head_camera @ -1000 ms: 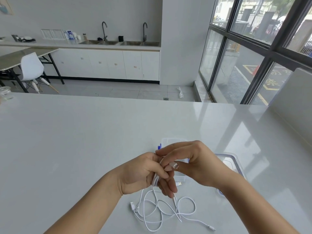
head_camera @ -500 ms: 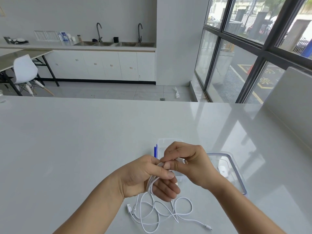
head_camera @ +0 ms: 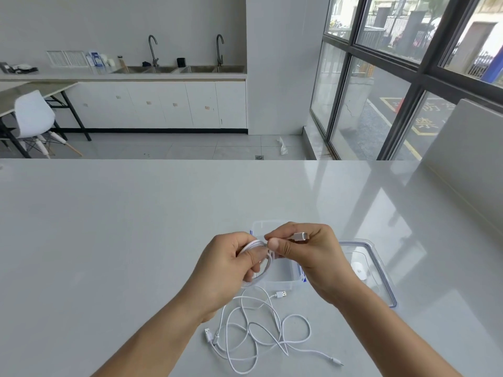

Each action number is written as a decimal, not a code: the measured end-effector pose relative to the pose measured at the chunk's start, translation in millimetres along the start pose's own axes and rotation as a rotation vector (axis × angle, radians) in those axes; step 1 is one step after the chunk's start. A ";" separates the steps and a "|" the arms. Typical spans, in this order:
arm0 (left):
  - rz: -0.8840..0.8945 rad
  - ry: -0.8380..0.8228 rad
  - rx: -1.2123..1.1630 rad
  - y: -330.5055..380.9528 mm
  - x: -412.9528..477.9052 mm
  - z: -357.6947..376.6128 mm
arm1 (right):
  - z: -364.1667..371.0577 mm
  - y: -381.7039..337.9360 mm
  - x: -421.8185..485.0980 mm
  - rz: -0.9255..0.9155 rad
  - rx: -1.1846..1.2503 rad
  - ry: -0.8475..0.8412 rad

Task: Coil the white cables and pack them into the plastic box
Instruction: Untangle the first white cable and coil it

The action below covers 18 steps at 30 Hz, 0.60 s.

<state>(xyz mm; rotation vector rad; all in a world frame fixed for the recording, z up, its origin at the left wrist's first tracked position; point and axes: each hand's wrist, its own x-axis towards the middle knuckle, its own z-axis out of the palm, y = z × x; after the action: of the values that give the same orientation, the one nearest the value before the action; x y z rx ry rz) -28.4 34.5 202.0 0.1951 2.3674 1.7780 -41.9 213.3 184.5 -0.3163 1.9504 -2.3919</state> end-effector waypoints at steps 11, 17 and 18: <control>-0.154 -0.038 -0.627 -0.6 -1.2 -0.7 | -17.1 -9.1 -0.6 0.105 -0.084 0.093; -0.202 0.086 -0.728 -7.7 3.3 -1.6 | -11.6 -3.1 -21.8 0.192 0.395 0.156; -0.207 0.119 -0.709 -8.8 3.7 -1.0 | -8.2 -1.1 -25.6 0.172 0.414 0.168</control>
<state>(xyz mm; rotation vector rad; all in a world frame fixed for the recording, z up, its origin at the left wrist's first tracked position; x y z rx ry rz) -32.2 31.9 193.6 -0.2468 1.5933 2.4165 -18.3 225.5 180.6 0.0694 1.4063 -2.6887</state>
